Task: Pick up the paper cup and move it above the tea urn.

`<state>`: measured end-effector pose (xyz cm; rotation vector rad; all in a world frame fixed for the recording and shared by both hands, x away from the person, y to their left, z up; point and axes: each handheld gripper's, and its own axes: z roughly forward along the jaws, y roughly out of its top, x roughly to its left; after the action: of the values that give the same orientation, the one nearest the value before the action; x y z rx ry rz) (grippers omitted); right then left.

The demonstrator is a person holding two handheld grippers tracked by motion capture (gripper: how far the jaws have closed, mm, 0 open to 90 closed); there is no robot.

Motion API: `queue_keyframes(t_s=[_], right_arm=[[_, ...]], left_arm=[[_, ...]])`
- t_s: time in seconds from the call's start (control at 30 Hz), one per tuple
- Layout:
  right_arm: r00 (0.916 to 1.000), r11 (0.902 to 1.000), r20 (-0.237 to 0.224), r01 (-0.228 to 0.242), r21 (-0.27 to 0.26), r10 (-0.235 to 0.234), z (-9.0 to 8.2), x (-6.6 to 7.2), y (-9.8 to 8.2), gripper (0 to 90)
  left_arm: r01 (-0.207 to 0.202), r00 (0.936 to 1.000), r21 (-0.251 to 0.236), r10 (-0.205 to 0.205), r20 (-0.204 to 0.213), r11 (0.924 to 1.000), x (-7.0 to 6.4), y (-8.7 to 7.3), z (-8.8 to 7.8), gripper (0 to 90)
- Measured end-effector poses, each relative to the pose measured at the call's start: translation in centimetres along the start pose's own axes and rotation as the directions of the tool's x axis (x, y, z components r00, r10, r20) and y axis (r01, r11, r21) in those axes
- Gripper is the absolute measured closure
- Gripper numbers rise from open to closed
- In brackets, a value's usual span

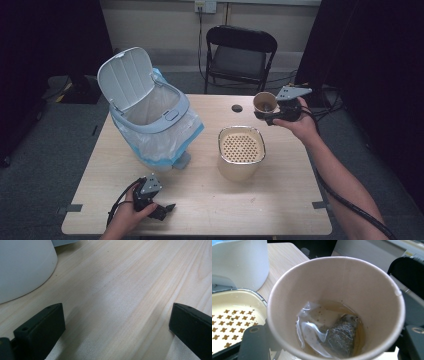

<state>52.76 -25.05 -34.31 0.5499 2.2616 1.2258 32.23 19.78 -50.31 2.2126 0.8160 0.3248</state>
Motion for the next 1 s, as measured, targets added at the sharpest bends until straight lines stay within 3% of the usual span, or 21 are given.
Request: queue_keyframes(t_s=[0.2,0.37,0.47,0.6,0.73,0.77,0.8,0.83,0.87,0.93,1.0], right_arm=[[0.9953,0.9955,0.019,0.095,0.001,-0.095,-0.2,1.1,0.3,27.6],[0.9858,0.9862,0.028,0.165,0.011,-0.165,-0.3,1.7,0.4,27.7],[0.9741,0.975,0.043,0.221,0.025,-0.222,-0.3,2.2,0.5,27.9],[0.9467,0.949,0.069,0.312,0.045,-0.315,-0.5,3.0,0.7,28.2],[0.8934,0.899,0.104,0.43,0.081,-0.437,-0.6,3.9,0.8,28.4],[0.8724,0.8801,0.119,0.465,0.094,-0.474,-0.7,4.3,0.9,28.5],[0.8602,0.8688,0.125,0.484,0.103,-0.494,-0.7,4.5,0.9,28.6],[0.8407,0.8502,0.13,0.514,0.115,-0.526,-0.7,4.7,1.0,28.6],[0.8136,0.8249,0.14,0.55,0.132,-0.564,-0.7,5.0,1.0,28.8],[0.7293,0.7439,0.151,0.643,0.181,-0.667,-0.7,5.8,1.2,28.9],[0.6766,0.6929,0.152,0.693,0.198,-0.72,-0.7,6.6,1.3,29.0]], left_arm=[[-0.001,1.0,0.005,0.001,-0.001,1.0,0.0,0.0,0.0,0.0],[0.0,1.0,0.002,0.0,0.0,1.0,0.0,0.0,0.0,0.0],[-0.001,1.0,0.006,0.001,-0.002,1.0,0.0,0.0,0.0,0.0],[0.0,1.0,0.003,0.0,0.0,1.0,0.0,0.0,0.0,0.0],[-0.001,1.0,0.004,0.001,0.0,1.0,0.0,0.0,0.0,0.0],[0.0,1.0,0.003,0.0,0.0,1.0,0.0,0.0,0.0,0.0],[-0.001,1.0,0.005,0.001,-0.002,1.0,0.0,0.0,0.0,0.0],[0.0,1.0,0.003,0.0,0.0,1.0,0.0,0.0,0.0,0.0],[-0.001,1.0,0.003,0.001,0.0,1.0,0.0,0.0,0.0,0.0],[0.0,1.0,0.005,0.0,-0.002,1.0,0.0,0.0,0.0,0.0],[0.0,1.0,0.003,0.0,0.0,1.0,0.0,0.0,0.0,0.0]])
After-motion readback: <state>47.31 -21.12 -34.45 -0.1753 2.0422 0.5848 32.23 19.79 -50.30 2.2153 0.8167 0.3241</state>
